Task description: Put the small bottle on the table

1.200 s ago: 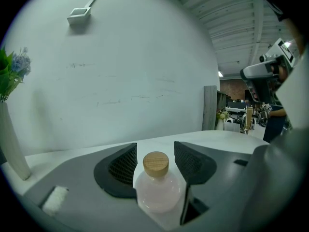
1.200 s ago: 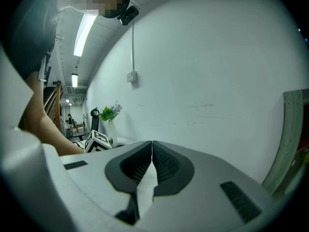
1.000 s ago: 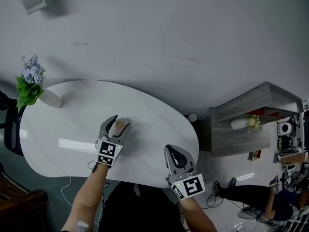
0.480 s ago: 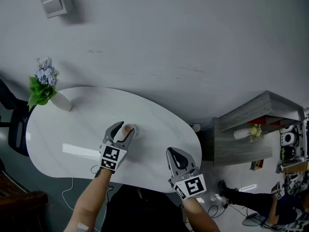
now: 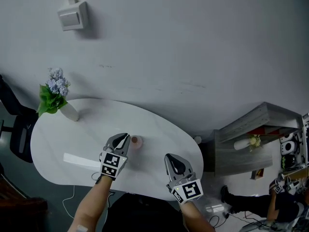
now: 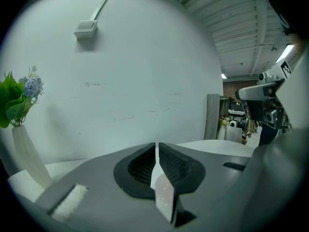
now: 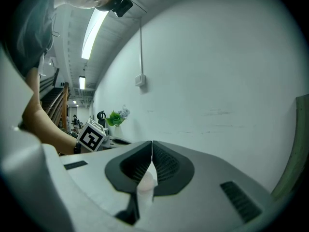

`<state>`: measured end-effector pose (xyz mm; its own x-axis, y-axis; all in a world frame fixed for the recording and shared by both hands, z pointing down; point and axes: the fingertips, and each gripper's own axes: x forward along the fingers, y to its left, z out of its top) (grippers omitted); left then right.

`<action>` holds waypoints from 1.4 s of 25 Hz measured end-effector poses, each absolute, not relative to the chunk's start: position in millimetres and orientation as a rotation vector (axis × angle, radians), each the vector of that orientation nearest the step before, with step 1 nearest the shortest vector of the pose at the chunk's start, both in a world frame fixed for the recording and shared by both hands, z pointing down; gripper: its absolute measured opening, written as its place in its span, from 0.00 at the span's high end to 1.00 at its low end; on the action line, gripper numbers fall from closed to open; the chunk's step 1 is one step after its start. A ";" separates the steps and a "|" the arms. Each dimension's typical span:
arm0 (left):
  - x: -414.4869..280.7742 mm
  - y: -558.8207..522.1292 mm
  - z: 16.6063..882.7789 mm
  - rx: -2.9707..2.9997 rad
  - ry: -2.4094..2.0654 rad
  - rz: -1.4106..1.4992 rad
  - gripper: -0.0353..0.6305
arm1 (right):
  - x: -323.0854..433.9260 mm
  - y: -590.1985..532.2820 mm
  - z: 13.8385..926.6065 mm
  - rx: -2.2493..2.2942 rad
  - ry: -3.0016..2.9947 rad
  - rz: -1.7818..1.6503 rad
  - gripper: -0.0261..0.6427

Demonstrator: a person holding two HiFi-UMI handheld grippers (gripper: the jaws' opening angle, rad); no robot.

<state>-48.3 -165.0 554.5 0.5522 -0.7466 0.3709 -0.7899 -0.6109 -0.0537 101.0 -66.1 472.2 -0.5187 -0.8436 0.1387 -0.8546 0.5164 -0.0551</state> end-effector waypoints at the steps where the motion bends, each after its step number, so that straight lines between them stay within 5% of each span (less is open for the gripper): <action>1: -50.9 -166.3 551.3 2.663 -1.321 0.552 0.92 | 98.1 -67.5 470.7 1.485 -2.654 0.172 0.95; 35: -171.6 -104.6 346.4 2.723 -1.669 -0.019 0.94 | 138.2 -97.3 417.5 1.650 -2.573 0.068 0.95</action>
